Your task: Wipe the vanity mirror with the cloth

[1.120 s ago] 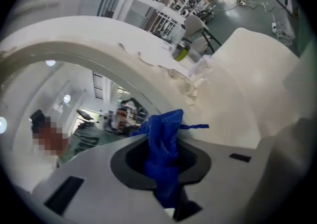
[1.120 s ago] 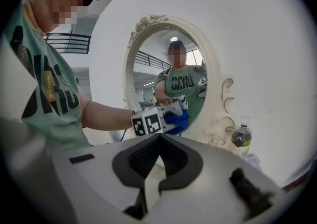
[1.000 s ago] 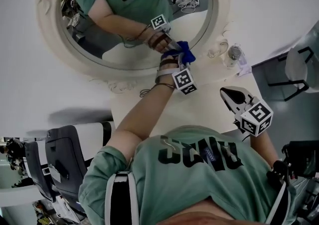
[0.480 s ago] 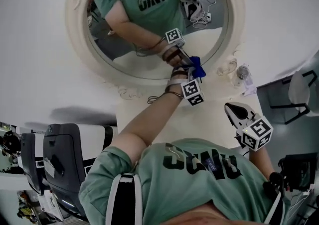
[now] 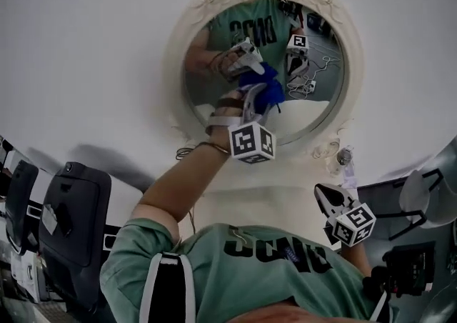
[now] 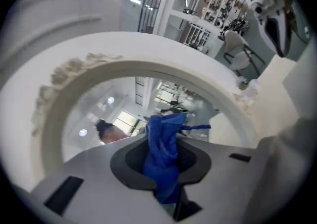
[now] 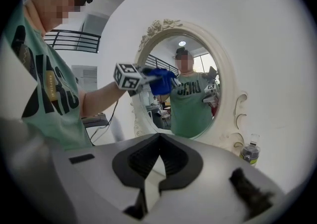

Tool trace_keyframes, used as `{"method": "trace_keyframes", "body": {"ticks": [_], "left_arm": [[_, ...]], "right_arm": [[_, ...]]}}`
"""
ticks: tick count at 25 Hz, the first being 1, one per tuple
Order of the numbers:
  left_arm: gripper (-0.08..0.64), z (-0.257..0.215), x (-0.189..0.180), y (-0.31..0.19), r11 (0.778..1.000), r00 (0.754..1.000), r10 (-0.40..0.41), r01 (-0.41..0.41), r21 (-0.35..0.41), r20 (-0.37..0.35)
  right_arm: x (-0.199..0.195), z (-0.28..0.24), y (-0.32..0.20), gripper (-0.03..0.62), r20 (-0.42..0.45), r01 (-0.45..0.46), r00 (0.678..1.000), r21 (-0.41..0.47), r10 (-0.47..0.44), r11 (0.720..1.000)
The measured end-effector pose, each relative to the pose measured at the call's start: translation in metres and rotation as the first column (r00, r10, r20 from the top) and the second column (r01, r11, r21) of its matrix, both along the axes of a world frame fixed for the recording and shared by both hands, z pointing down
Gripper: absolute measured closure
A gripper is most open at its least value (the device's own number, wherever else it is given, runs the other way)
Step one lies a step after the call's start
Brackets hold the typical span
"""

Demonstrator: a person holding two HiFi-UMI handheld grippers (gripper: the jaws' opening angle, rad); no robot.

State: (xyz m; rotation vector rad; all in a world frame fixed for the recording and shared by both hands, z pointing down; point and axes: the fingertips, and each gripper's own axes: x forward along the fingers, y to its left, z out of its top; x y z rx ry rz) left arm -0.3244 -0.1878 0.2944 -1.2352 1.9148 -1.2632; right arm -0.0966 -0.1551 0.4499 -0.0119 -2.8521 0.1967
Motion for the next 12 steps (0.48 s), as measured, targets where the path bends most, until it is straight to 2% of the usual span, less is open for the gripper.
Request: {"method": "trace_keyframes", "body": {"ticks": [2,5,9,12], "left_arm": [[0.488,-0.073,-0.019,0.025,0.993,0.992,-0.068,0.056,0.107,0.109],[0.488,-0.144,-0.045,0.048,0.97,0.949,-0.192,0.145,0.195,0.25],[0.486,-0.18,-0.066,0.054,0.927,0.862,-0.337,0.235,0.291,0.378],[0.486,-0.184,-0.067,0.051,0.896,0.832,-0.396,0.257,0.363,0.389]], "right_arm": [[0.0,-0.001,0.004,0.588,0.012,0.012,1.0,0.004,-0.012,1.0],[0.002,-0.002,0.002,0.588,0.032,0.012,0.999,0.007,-0.012,1.0],[0.001,-0.01,-0.002,0.588,0.047,0.004,0.999,0.007,-0.004,1.0],[0.001,-0.011,-0.001,0.588,0.042,0.002,0.999,0.007,-0.002,1.0]]}}
